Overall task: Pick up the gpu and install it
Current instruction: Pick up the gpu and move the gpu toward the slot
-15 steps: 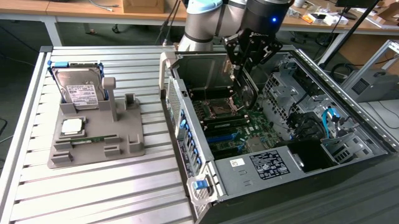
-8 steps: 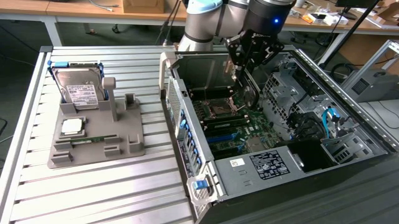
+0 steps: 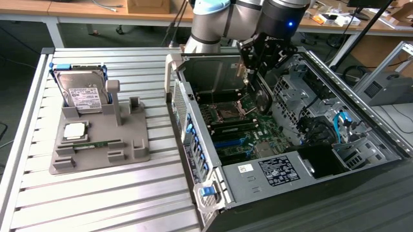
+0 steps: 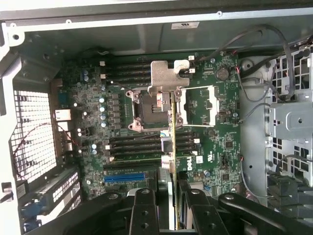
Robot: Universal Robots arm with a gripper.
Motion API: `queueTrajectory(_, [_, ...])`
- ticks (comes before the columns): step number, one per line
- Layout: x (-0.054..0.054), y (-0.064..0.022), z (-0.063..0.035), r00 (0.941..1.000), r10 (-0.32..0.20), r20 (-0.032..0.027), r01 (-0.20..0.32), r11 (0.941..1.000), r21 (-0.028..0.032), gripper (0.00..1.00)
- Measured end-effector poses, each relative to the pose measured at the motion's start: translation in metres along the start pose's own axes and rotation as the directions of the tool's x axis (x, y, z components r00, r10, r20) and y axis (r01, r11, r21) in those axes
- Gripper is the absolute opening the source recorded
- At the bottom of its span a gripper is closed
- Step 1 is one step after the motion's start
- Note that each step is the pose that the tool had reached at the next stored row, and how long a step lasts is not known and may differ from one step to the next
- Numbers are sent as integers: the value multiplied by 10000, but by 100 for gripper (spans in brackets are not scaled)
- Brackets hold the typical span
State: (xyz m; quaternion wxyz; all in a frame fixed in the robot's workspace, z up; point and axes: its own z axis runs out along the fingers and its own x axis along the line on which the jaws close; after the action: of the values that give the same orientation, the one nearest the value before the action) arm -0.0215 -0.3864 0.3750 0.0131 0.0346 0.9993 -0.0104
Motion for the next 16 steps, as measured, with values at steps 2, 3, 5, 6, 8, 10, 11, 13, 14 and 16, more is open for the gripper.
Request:
queueTrajectory(2, [-10, 1, 15, 10000, 0, 1, 0, 10000, 11, 27])
queueTrajectory(3, [-13, 1, 18, 10000, 0, 1, 0, 10000, 11, 27])
queueTrajectory(5, [-21, 2, 28, 10000, 0, 2, 0, 10000, 14, 27])
queueTrajectory(6, [-24, 2, 31, 10000, 0, 2, 0, 10000, 15, 27])
queueTrajectory(8, [-32, 3, 40, 10000, -1, 2, 1, 10000, 21, 27])
queueTrajectory(10, [-43, 4, 52, 10000, -1, 3, 1, 10000, 23, 27])
queueTrajectory(11, [-46, 4, 56, 10000, -1, 3, 1, 10000, 25, 27])
queueTrajectory(13, [-56, 5, 69, 10000, -1, 3, 1, 10000, 30, 27])
queueTrajectory(14, [-58, 5, 74, 10000, 0, 3, 0, 10000, 31, 27])
queueTrajectory(16, [-64, 5, 82, 10000, -1, 3, 1, 10000, 34, 27])
